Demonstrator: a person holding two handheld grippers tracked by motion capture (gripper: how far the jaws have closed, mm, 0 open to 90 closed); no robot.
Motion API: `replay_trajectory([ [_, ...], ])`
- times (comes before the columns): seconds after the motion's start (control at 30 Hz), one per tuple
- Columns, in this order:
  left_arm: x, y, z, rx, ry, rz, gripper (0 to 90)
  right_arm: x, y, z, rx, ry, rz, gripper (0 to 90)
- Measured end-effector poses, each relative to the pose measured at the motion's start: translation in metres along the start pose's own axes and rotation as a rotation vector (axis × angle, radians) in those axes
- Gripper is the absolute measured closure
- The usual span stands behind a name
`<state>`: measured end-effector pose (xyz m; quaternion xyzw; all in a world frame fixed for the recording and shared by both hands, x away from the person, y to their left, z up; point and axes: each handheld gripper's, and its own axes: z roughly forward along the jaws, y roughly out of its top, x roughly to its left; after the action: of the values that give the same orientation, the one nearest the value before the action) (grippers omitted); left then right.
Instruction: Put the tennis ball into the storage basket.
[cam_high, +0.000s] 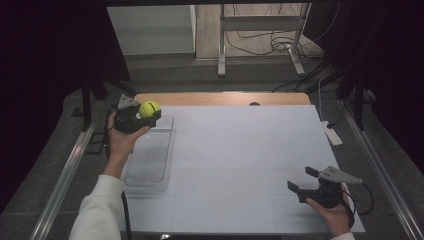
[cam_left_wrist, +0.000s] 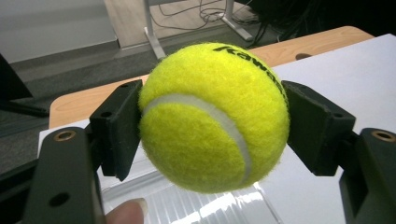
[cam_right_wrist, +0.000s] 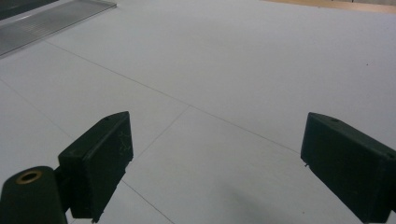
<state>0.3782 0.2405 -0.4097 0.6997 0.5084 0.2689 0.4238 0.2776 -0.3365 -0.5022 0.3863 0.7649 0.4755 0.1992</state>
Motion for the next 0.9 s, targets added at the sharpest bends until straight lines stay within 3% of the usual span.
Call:
replay_trajectory([
  [0.9,0.026,-0.004,0.014,0.087,0.071,-0.017,26.9,0.0,0.0,0.001,0.003,0.001,0.0,9.4],
])
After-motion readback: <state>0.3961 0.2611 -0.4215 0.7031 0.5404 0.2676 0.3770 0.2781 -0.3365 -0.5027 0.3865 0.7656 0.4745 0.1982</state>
